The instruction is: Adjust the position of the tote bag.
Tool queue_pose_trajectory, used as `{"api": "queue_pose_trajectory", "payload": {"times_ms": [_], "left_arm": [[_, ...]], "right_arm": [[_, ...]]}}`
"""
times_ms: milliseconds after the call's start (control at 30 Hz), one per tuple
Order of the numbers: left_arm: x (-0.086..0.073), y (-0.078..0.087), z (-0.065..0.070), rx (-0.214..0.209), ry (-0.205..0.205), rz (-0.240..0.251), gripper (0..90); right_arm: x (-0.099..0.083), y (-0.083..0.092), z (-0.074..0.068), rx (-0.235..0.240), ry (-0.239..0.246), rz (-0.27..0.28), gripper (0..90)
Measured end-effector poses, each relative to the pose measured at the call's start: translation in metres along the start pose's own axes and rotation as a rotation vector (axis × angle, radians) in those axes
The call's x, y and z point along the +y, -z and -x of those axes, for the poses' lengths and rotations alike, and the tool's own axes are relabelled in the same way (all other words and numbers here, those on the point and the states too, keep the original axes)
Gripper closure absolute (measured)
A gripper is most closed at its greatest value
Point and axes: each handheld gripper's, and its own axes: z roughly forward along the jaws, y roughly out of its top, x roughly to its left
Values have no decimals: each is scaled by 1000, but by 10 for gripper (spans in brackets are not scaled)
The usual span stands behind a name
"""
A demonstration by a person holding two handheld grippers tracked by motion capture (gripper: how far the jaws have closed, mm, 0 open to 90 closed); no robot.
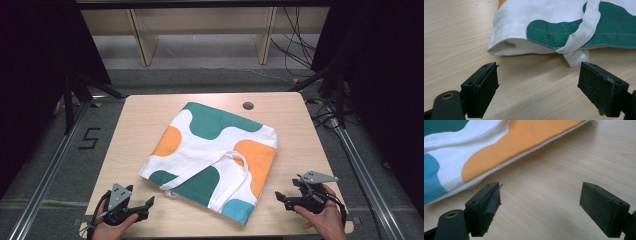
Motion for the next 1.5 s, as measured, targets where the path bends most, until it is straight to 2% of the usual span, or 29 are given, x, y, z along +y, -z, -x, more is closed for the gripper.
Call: {"api": "queue_pose_trajectory", "payload": {"times_ms": [100, 167, 267, 300, 367, 433, 467, 500, 533, 600, 633, 767, 800, 833, 900, 933, 1000, 1033, 1067, 1133, 1200, 1267, 1300, 1333, 1367, 1400, 1433, 1467, 1500], "left_arm": [[0, 1, -1, 6, 1, -5, 150], [0, 1, -2, 6, -1, -5, 149], [0, 0, -1, 1, 1, -9, 149], [0, -1, -1, 0, 9, -4, 149], [2, 0, -2, 2, -4, -12, 148], [3, -2, -1, -1, 14, -10, 146], [3, -3, -2, 0, 14, 0, 146], [4, -2, -3, -1, 5, -11, 146], [7, -4, -4, 7, 14, 1, 147], [8, -5, -4, -1, 31, 8, 146], [9, -6, -5, -7, 42, 8, 145], [19, -9, -4, -8, 26, 6, 146], [22, -10, -6, -7, 29, 14, 146], [26, -11, -7, -7, 42, 16, 146], [35, -14, -14, -4, 48, 34, 145], [39, -15, -16, -3, 72, 50, 146], [47, -21, -22, -13, 100, 50, 155], [51, -26, -25, -20, 94, 28, 155], [54, -31, -27, -25, 85, 10, 163], [59, -40, -28, -13, 78, -22, 179], [63, -51, -31, -31, 81, -48, 198], [64, -59, -34, -43, 49, -100, 224], [66, -61, -38, -56, 9, -153, 249], [65, -68, -36, -57, 55, -120, 279], [66, -71, -38, -70, 46, -136, 302], [65, -74, -38, -78, 42, -147, 370], [65, -76, -39, -79, 23, -155, 370], [65, -78, -40, -78, 4, -163, 502], [64, -79, -41, -74, -18, -167, 502]], "right_arm": [[-1, -1, -4, -13, -10, -17, 189], [0, -2, -4, -6, 33, -19, 192], [0, -2, -6, 27, 26, -13, 192], [0, -1, -6, 15, 26, -18, 192], [0, -2, -9, 35, 3, -9, 192], [-1, -4, -8, 51, -2, 0, 192], [-2, -4, -13, 53, -50, -9, 192], [-1, -4, -10, 39, -7, -19, 192], [-2, -5, -16, 51, -44, -25, 193], [-2, -5, -17, 58, -41, -30, 193], [-2, -6, -18, 55, -12, -24, 203], [-1, -8, -21, 85, -6, -42, 211], [-1, -8, -23, 73, -3, -49, 211], [-1, -9, -26, 86, -22, -53, 211], [0, -11, -28, 95, 0, -39, 210], [0, -10, -32, 98, -18, -55, 210], [-1, -14, -32, 111, 22, -55, 209], [-1, -14, -32, 111, 22, -55, 209], [0, -13, -34, 139, 0, -76, 209], [0, -15, -33, 119, 18, -73, 208], [0, -14, -34, 116, 23, -63, 208], [0, -15, -35, 111, 20, -67, 208], [-1, -15, -37, 114, 10, -70, 208], [-1, -16, -39, 128, -13, -79, 208], [0, -17, -37, 128, 26, -68, 208], [0, -16, -39, 143, 33, -64, 208], [0, -16, -39, 143, 33, -64, 208], [0, -19, -41, 143, 29, -79, 208], [0, -19, -41, 143, 29, -79, 208]]}}
